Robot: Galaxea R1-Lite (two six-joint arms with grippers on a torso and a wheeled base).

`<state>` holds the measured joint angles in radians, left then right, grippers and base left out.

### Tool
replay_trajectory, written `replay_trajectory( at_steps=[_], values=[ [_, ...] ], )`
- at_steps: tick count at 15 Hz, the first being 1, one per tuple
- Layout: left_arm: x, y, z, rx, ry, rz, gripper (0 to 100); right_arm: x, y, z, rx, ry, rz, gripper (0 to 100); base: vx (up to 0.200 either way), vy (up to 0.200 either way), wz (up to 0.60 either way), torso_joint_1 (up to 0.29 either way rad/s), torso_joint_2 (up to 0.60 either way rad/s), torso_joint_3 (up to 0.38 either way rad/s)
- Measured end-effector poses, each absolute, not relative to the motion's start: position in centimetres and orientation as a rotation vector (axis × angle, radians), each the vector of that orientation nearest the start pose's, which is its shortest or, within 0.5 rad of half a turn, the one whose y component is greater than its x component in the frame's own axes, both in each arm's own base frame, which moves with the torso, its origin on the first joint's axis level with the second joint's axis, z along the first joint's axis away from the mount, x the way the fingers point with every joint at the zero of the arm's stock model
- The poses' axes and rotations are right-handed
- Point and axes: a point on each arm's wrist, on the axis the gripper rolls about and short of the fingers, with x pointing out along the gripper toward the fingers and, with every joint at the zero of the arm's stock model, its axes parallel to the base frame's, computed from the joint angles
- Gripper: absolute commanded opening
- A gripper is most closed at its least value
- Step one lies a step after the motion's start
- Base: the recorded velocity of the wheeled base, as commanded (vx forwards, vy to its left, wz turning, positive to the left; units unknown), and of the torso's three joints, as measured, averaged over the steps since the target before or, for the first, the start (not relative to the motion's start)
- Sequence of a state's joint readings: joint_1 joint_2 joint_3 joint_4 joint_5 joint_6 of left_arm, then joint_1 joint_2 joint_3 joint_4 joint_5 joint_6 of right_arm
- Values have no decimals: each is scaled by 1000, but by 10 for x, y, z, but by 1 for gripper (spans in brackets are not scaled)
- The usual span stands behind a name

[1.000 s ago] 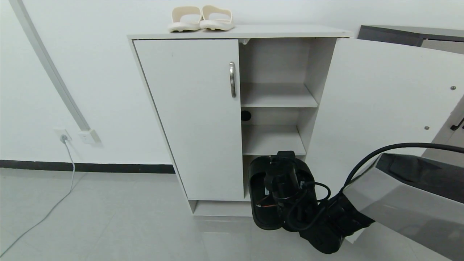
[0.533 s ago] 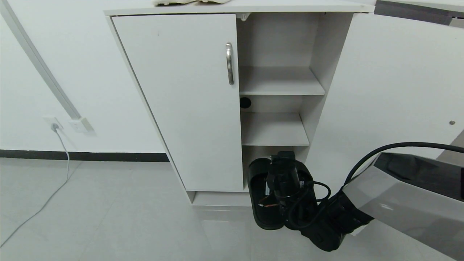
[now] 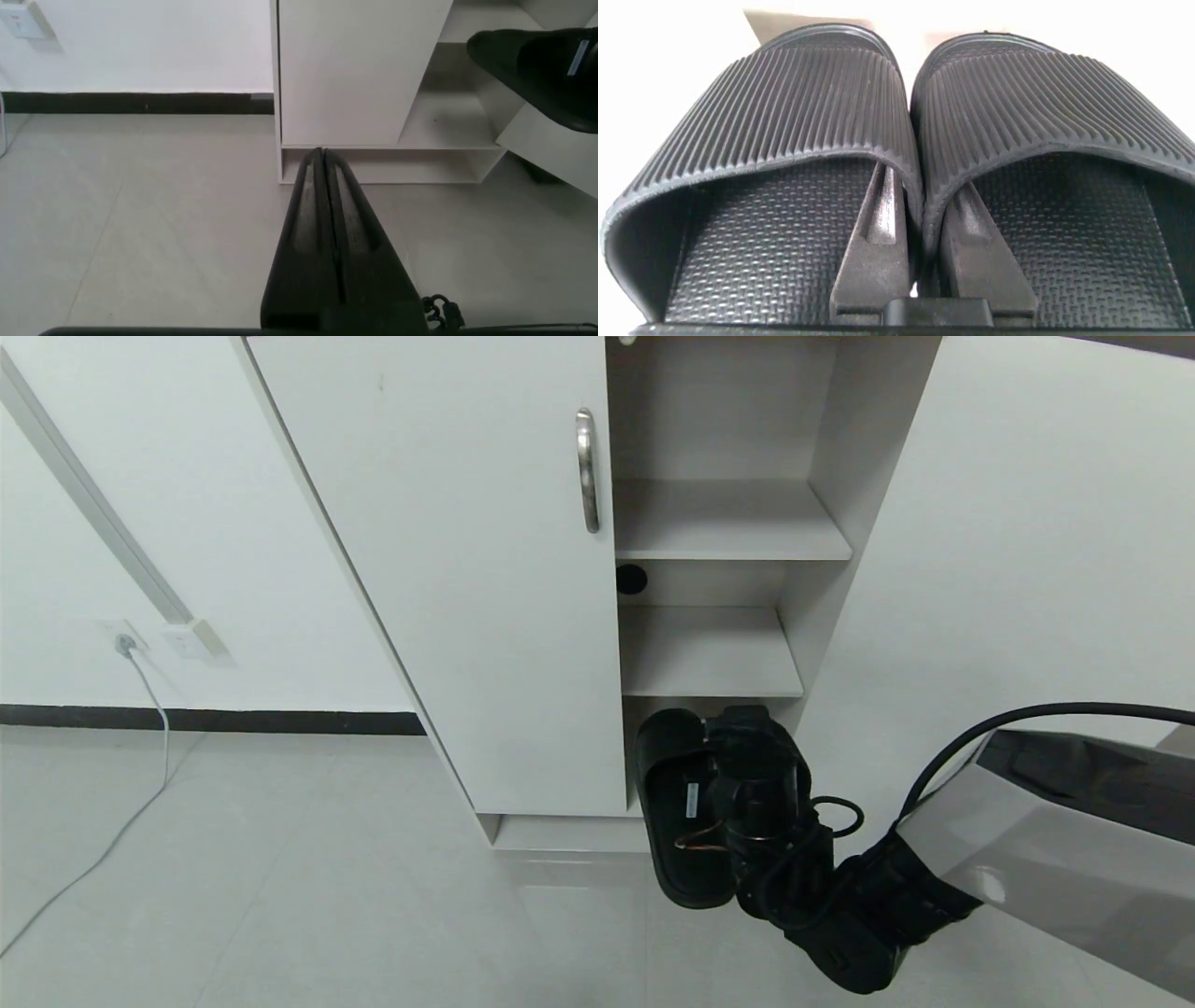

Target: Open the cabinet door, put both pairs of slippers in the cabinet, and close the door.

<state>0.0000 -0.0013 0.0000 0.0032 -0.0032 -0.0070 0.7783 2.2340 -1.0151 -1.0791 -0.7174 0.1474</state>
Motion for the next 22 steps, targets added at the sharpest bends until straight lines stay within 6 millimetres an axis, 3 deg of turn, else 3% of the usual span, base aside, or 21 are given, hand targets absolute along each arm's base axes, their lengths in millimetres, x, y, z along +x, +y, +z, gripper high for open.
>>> replay_trajectory(
  at_steps=[4,13,22],
  values=[
    [-23,0,75,-7,2,-3,0,305,272,88,51,6,46,0,0,0,0,0,0,0],
    [-23,0,75,-7,2,-3,0,314,270,72,35,23,27,0,0,0,0,0,0,0],
    [-23,0,75,-7,2,-3,0,317,268,72,42,13,13,0,200,0,0,1,1,2]
  ],
)
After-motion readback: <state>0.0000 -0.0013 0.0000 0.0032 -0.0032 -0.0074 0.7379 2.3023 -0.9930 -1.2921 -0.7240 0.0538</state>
